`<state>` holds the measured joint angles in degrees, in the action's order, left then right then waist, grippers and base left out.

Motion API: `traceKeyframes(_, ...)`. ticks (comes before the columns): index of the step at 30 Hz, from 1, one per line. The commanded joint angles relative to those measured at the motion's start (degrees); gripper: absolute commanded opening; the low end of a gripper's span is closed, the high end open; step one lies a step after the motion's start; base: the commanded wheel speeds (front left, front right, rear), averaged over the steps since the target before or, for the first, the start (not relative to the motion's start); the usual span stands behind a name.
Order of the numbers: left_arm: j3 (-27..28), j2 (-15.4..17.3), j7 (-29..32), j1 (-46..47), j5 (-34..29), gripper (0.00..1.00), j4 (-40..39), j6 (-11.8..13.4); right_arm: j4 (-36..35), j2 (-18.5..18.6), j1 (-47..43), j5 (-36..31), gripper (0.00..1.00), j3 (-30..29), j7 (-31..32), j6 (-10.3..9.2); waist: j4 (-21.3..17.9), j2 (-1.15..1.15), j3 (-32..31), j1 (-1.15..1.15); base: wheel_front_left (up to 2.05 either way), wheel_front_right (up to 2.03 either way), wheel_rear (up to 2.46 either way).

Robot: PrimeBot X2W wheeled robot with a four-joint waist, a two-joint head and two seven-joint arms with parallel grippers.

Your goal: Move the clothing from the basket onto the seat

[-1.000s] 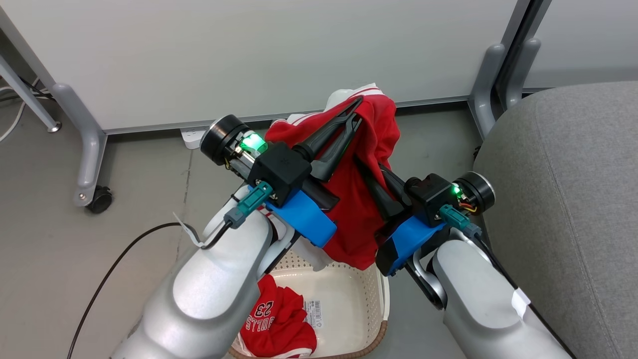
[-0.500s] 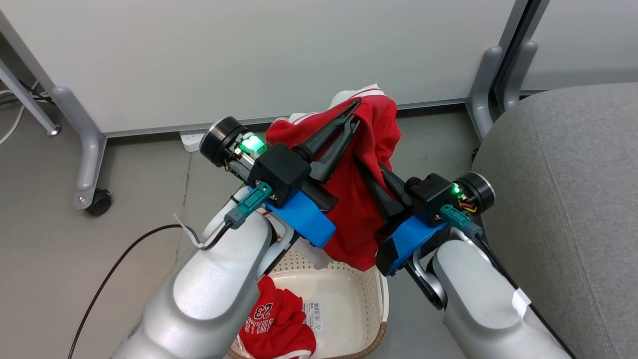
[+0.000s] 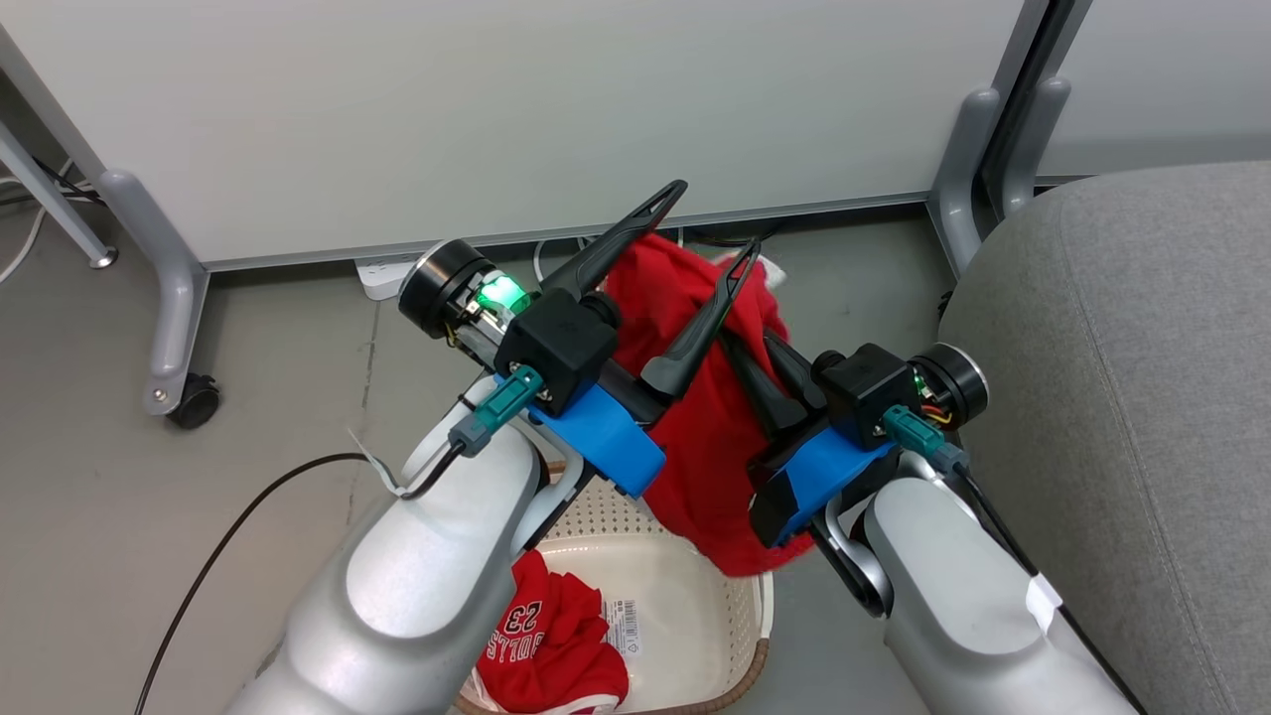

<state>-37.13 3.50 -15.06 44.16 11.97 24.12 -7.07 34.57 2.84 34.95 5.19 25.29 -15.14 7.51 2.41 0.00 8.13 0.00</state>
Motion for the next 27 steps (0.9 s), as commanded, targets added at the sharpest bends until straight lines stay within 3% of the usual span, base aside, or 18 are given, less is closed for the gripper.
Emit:
traceKeyframes(1, 0.4, 0.2, -0.2, -0.5, -0.1, 1.0, 0.2, 0.0, -0.4, 0.1, -0.1, 0.5, 0.0, -0.2, 0.0, -0.04, 0.0, 0.0, 0.1, 0.0, 0.0, 0.0, 0.0)
traceKeyframes(13, 0.4, 0.8, -0.2, 0.5, -0.5, 1.0, 0.3, 0.1, -2.2, 0.1, 1.3, 0.7, 0.0, -2.9, 0.0, -0.04, -3.4, 0.0, 3.1, 0.0, 0.0, 0.0, 0.0)
traceKeyframes(27, -1.6, 2.3, -0.1, 2.6, -0.7, 1.0, 1.2, -0.2, -6.8, 0.1, 0.0, -0.7, 0.0, -10.7, 0.0, -0.04, -13.8, 0.0, 8.4, 0.0, 0.0, 0.0, 0.0)
